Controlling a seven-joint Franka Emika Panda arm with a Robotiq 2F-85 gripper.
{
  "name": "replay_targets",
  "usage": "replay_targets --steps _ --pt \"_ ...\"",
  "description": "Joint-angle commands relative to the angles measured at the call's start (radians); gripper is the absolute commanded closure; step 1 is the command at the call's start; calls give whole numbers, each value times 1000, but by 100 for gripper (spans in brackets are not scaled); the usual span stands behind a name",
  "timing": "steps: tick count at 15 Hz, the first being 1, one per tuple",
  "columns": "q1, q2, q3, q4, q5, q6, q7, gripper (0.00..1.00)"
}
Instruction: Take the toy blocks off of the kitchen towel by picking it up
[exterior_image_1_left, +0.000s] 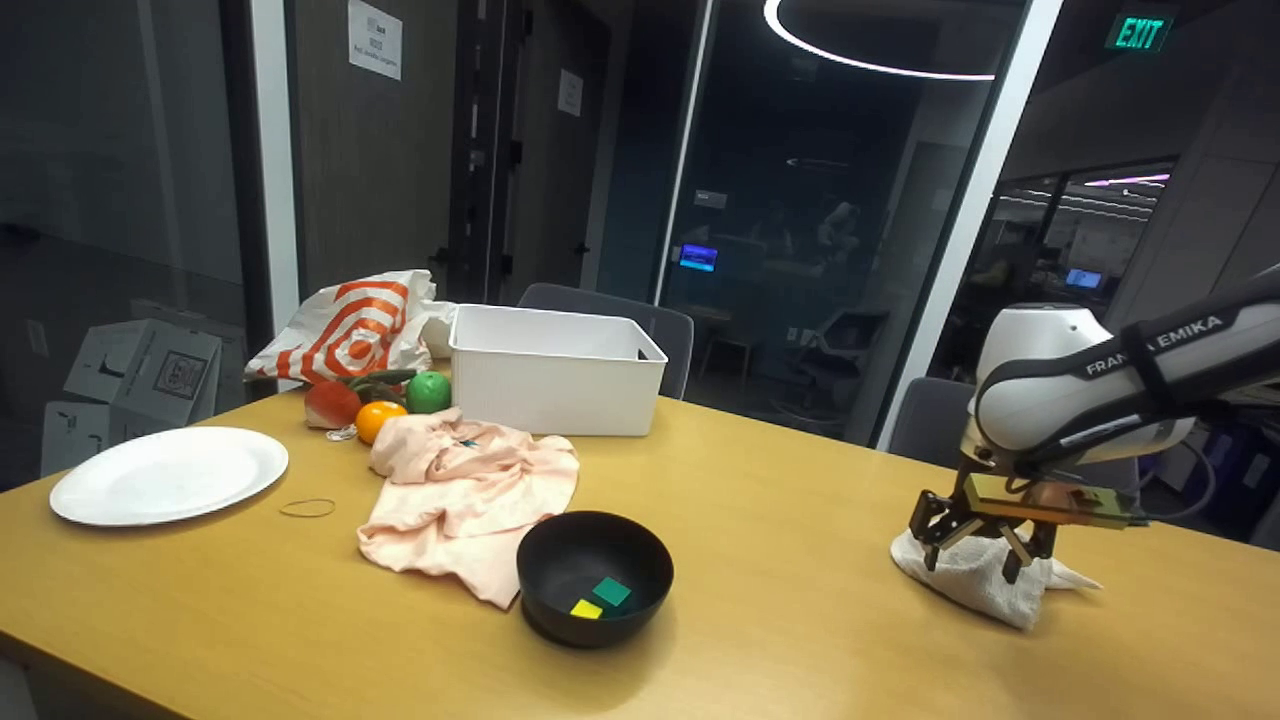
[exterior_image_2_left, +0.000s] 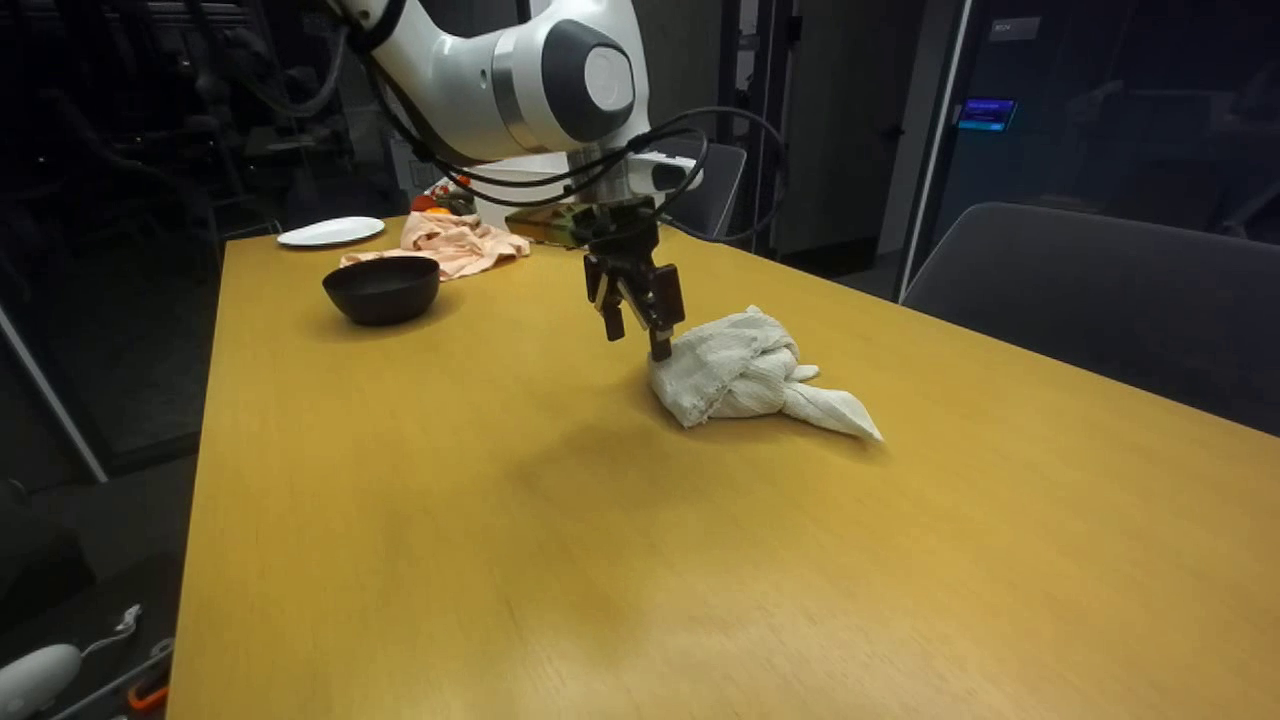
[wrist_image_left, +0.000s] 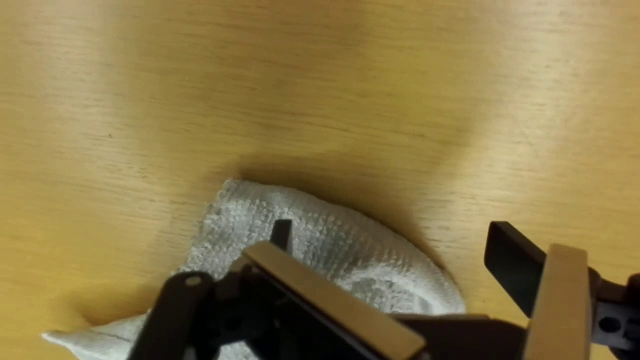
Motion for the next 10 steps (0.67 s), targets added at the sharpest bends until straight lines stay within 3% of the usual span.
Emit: replay_targets --steps 1,4,7,8,9,10 --pt "28 50 -43 32 -23 117 144 0" --pt "77 81 -104 34 -129 213 276 0" --pt "108 96 -139 39 -183 199 374 0" --pt "111 94 -141 36 -188 197 390 25" --pt "115 90 -141 31 -196 203 396 26" --pt "121 87 -144 30 -211 203 411 35"
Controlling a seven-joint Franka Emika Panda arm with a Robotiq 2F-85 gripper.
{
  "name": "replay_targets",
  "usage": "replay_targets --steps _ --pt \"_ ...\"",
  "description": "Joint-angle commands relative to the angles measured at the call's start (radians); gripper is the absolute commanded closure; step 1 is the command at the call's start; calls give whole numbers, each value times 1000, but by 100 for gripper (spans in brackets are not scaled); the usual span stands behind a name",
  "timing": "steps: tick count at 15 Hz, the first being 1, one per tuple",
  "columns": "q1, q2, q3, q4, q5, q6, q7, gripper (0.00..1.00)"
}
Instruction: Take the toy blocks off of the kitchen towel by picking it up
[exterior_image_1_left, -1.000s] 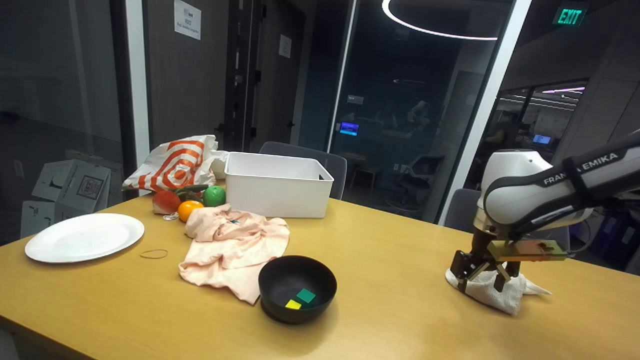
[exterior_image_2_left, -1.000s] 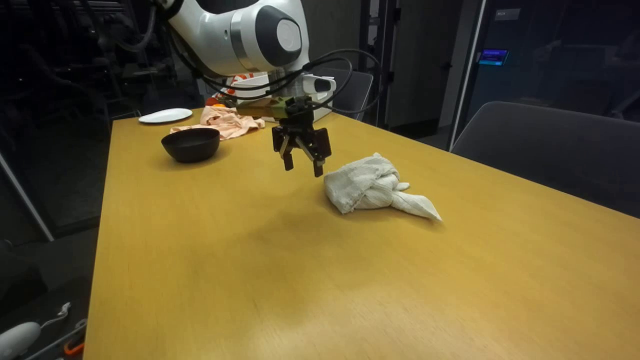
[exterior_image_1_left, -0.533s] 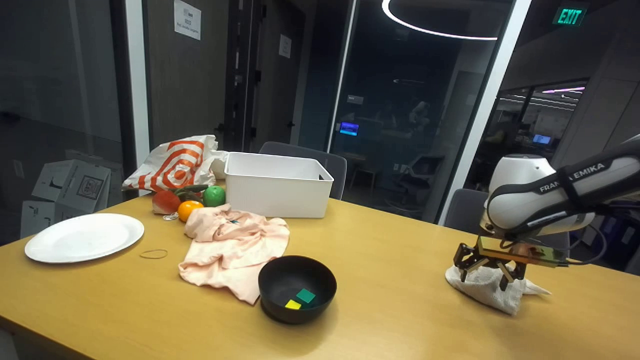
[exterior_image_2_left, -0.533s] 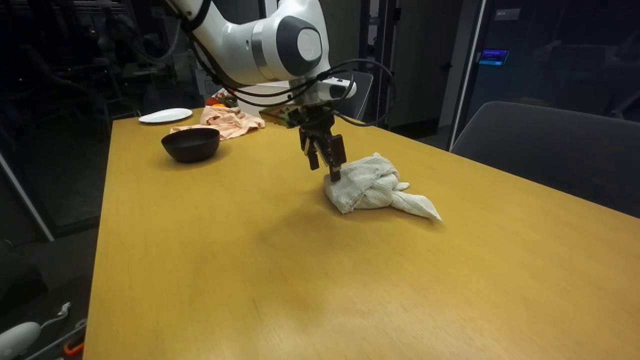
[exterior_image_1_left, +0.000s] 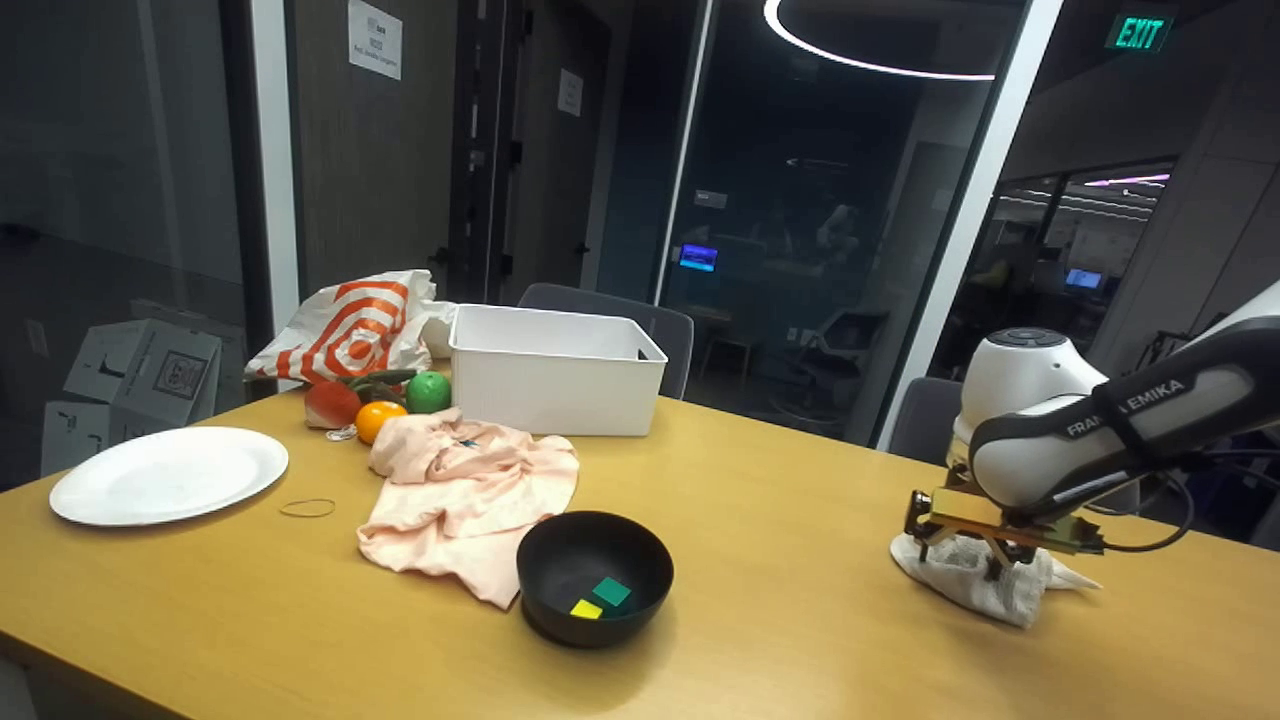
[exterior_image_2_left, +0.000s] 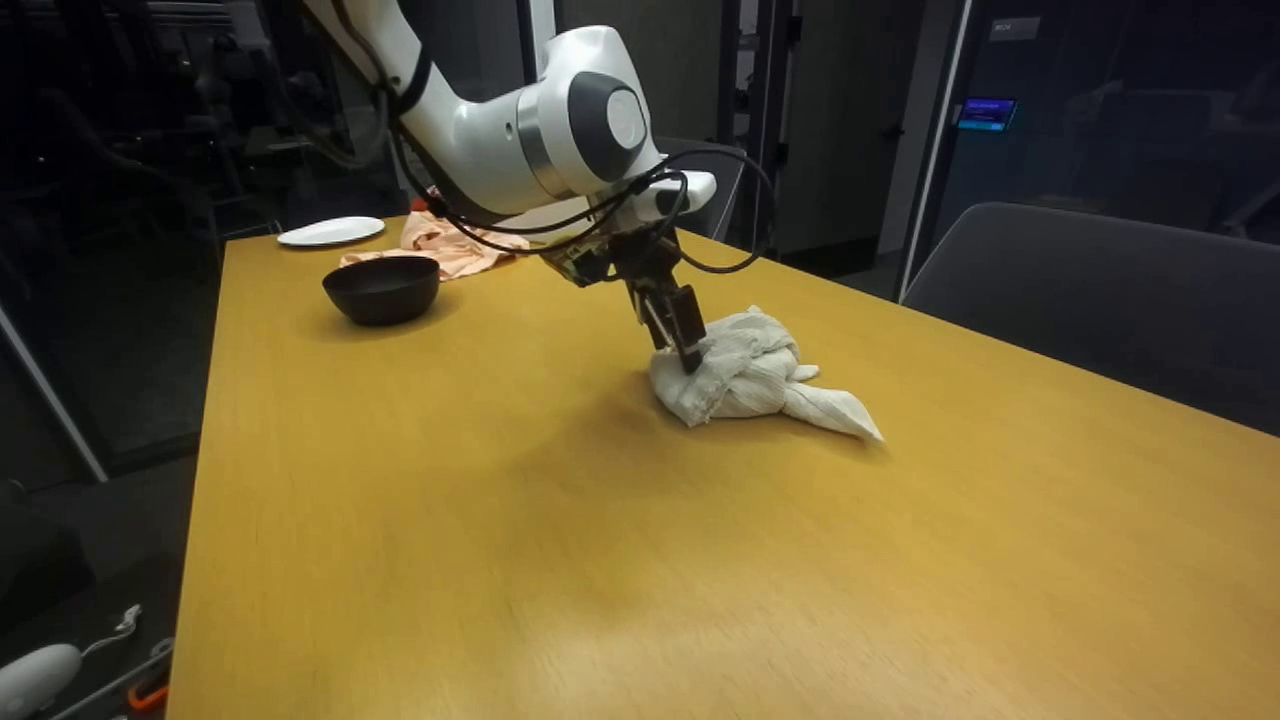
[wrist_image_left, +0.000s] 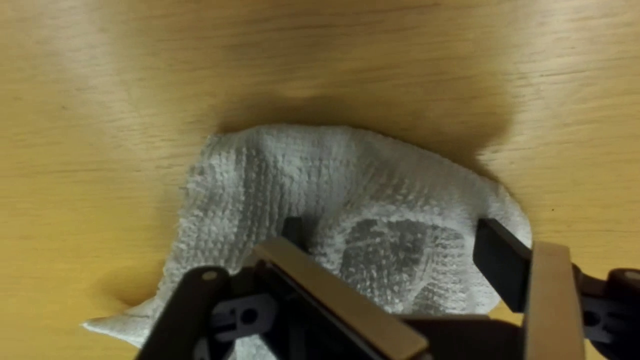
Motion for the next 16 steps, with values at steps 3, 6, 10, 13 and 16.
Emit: replay_targets --steps 3,6,10,13,16 --pt "34 -6 -19 8 -61 18 79 58" --pt "39 -8 -19 9 -77 19 96 80" --pt "21 -28 8 -2 -35 2 64 93" --pt "3 -83 29 -23 15 0 33 93" --pt "-2 -156 32 -43 32 -8 33 93"
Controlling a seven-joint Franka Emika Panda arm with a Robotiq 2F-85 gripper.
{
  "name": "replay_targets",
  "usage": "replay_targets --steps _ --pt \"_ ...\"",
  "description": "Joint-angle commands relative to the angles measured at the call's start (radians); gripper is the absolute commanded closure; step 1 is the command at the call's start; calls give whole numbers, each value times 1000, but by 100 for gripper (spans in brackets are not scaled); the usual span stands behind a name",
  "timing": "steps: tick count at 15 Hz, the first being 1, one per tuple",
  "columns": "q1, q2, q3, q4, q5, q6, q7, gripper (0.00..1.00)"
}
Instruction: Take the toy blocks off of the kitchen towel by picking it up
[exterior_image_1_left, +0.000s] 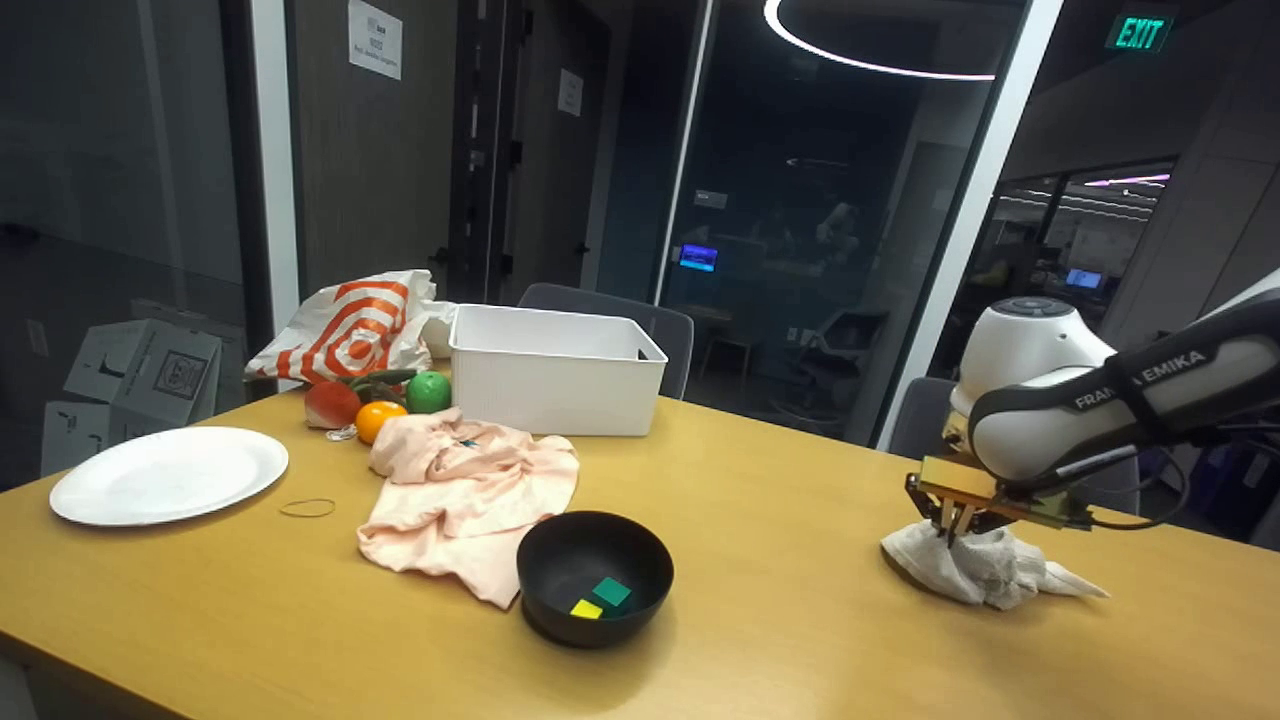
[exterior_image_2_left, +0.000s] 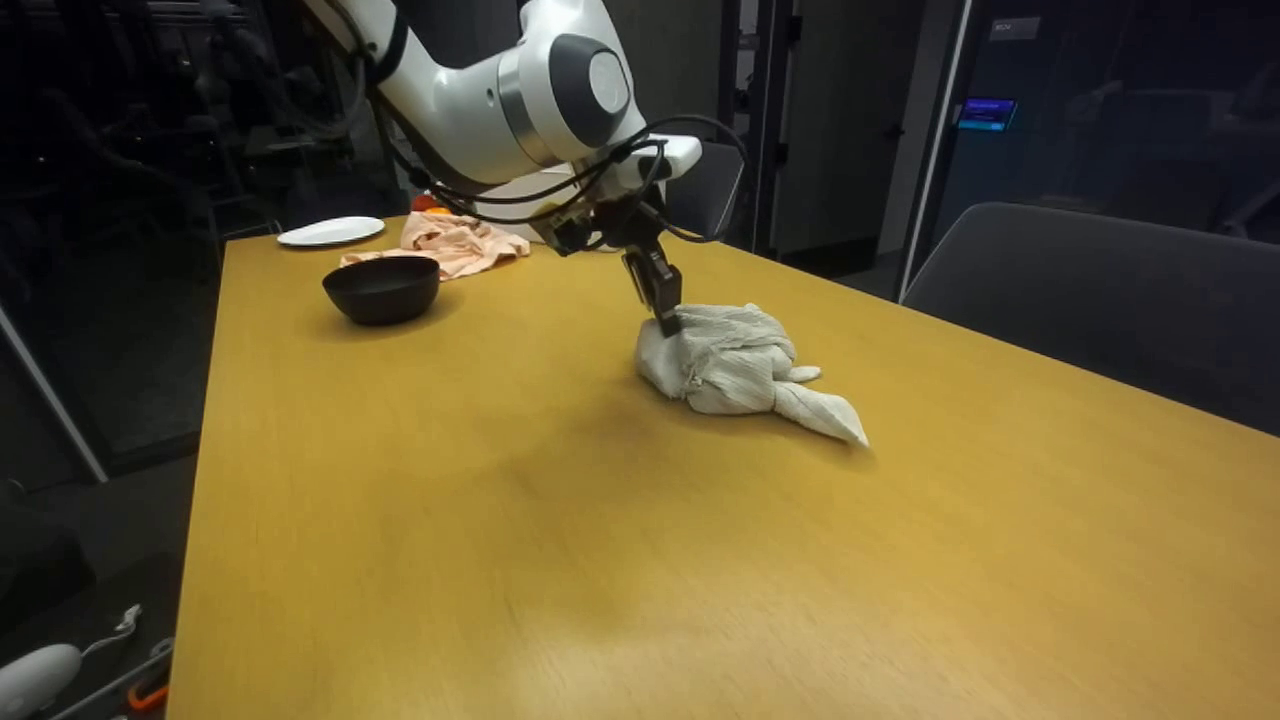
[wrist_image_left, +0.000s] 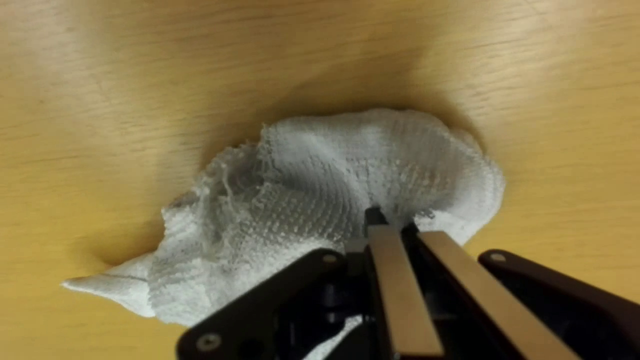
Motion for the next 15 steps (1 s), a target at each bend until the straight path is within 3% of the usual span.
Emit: replay_targets --steps 1,4,8,11,13,15 --pt "-33 -125 35 -52 59 -11 -58 93" --pt "-102 -203 128 -92 297 12 -300 92" --pt "-174 -257 227 -89 653 -57 -610 93" --pt "-188 -265 228 -54 892 -202 -810 92" --pt "-196 -251 214 -29 966 -342 -872 92" --pt "-197 -217 197 -10 921 -484 -828 94"
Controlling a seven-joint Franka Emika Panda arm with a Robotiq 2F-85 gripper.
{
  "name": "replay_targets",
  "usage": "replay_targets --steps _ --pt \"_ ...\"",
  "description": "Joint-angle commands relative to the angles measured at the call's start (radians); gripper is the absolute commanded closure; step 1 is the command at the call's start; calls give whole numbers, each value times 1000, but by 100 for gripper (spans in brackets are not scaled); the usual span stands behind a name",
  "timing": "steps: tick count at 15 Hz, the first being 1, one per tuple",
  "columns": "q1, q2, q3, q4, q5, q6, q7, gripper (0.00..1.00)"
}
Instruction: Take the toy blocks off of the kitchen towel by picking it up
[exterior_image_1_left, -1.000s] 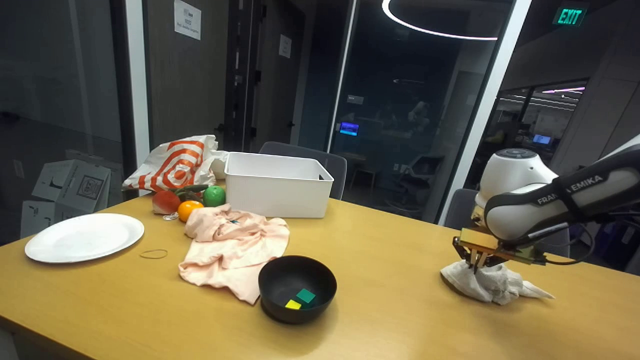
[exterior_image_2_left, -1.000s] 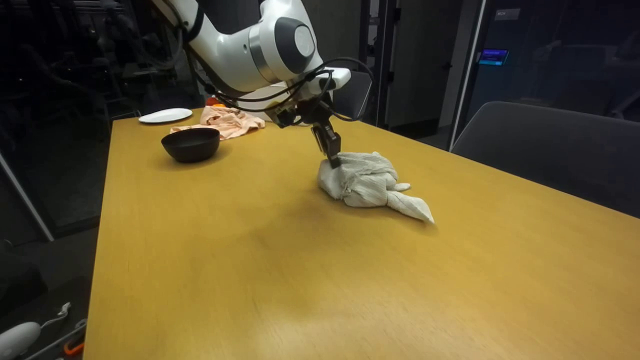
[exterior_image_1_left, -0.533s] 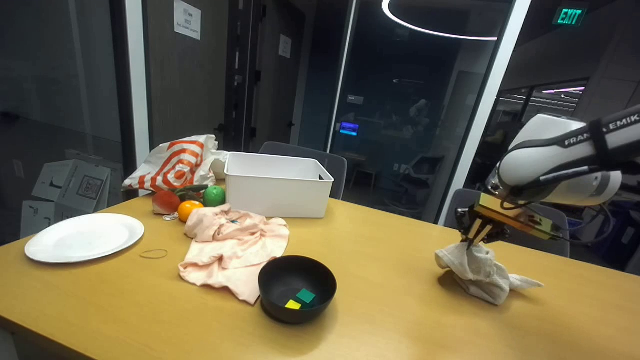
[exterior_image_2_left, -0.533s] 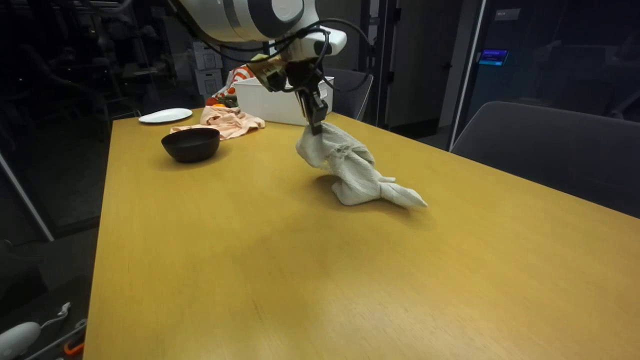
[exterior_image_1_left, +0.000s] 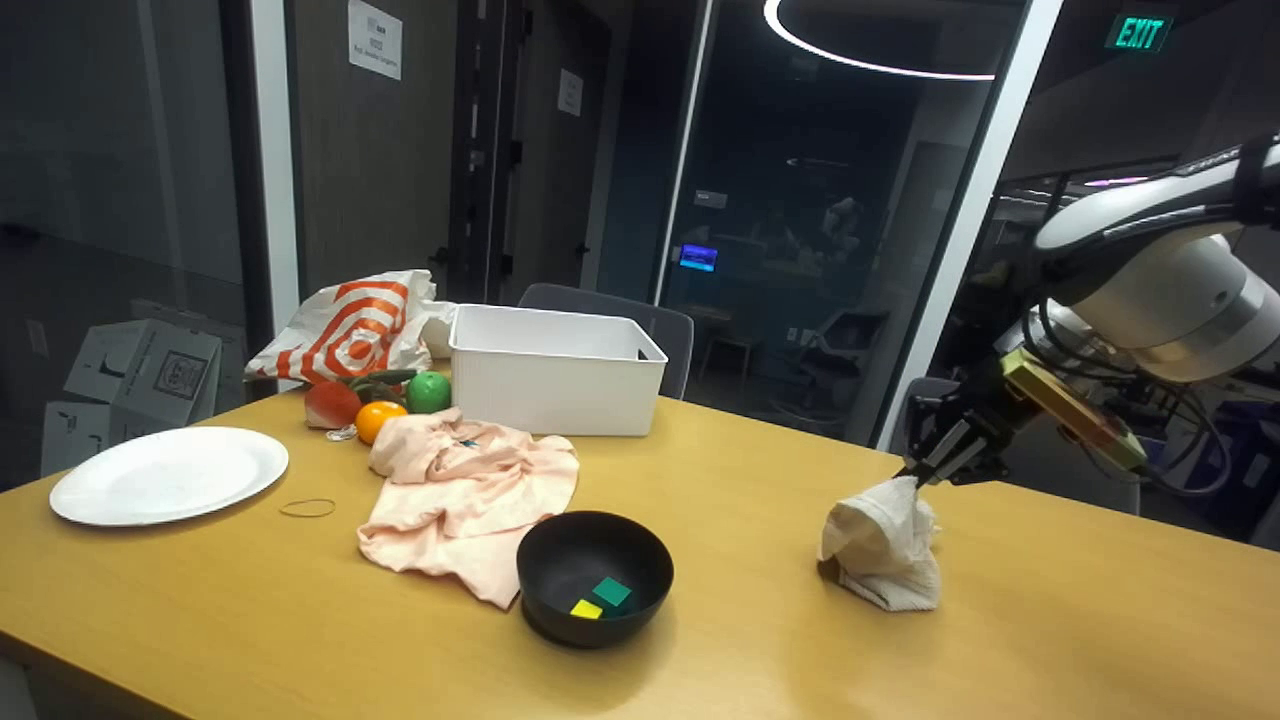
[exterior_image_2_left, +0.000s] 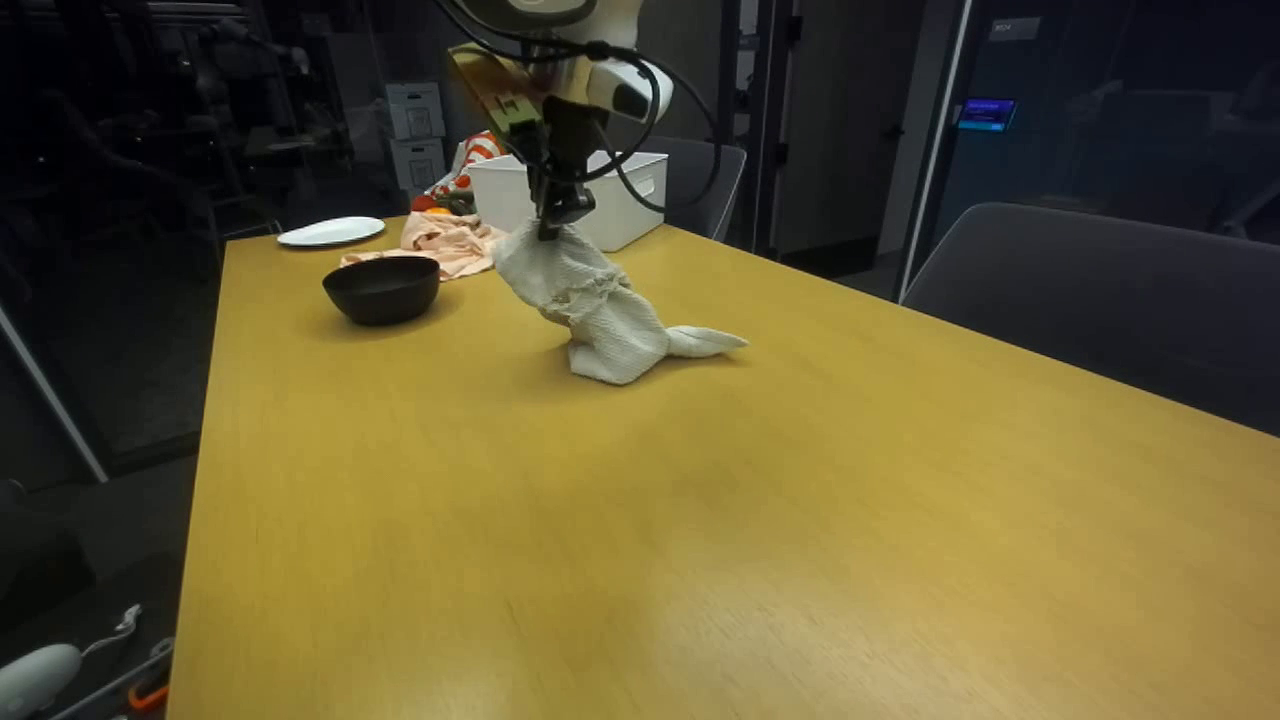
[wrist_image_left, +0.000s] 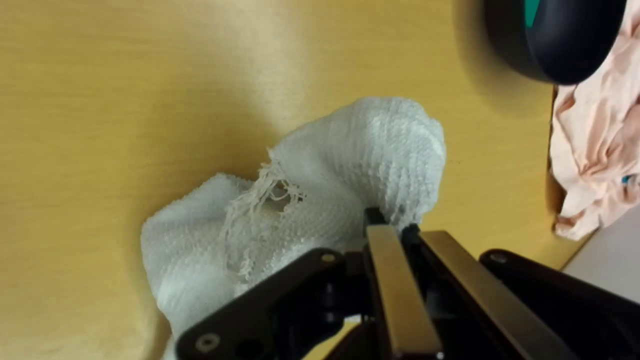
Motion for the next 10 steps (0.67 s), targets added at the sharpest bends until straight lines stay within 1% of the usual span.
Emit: replay_targets --steps 1,2,3,4,7,10 --pt "-9 39 -20 35 -62 -204 61 95" --pt "-8 47 -24 38 -97 -252 86 95" --pt "0 54 -31 25 -156 -252 144 96" --pt "5 63 -38 22 -209 -259 189 95" --pt "22 84 -55 7 -382 -203 332 94" --pt "43 107 -75 16 -549 -212 485 95"
